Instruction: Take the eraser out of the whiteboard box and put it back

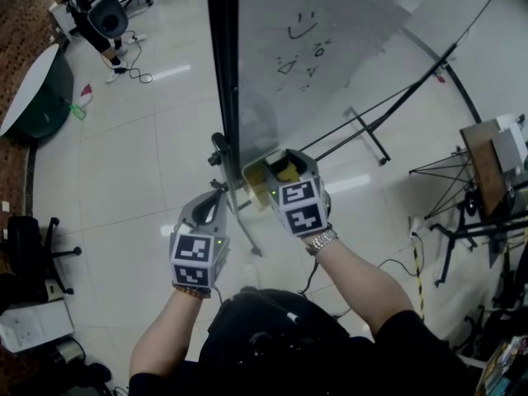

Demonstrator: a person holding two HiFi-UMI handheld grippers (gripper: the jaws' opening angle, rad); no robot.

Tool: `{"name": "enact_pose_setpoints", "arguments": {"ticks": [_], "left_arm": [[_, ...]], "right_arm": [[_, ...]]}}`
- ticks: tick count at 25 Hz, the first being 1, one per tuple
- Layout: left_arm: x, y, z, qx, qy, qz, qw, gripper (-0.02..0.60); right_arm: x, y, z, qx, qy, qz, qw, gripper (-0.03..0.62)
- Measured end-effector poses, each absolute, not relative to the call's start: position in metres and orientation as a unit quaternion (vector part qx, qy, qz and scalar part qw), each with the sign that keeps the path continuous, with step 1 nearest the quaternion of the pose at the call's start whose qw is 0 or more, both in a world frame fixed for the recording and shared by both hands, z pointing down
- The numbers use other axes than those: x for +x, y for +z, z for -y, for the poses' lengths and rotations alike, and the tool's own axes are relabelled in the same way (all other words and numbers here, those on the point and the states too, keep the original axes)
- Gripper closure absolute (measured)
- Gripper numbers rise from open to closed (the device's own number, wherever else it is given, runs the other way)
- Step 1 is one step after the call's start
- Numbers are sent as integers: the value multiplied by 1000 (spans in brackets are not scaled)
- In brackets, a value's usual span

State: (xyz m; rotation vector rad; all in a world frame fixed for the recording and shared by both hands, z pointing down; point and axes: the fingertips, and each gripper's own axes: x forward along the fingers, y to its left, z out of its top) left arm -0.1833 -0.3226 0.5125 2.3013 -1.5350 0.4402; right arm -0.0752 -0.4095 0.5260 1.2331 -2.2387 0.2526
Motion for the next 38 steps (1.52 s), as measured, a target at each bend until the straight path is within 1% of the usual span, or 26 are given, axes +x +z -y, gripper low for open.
{"name": "enact_pose_setpoints", "arguments": {"ticks": [13,21,38], "left_arm": [[-163,494,301,809,156,546,152,581],[-142,476,283,809,155,552,132,581],[-80,455,222,811,157,554,107,581]], "right_arm": [[-58,472,393,472,70,852,216,326],[-36,433,371,476,50,860,177,327],[27,410,292,465,47,870,156,327]]}}
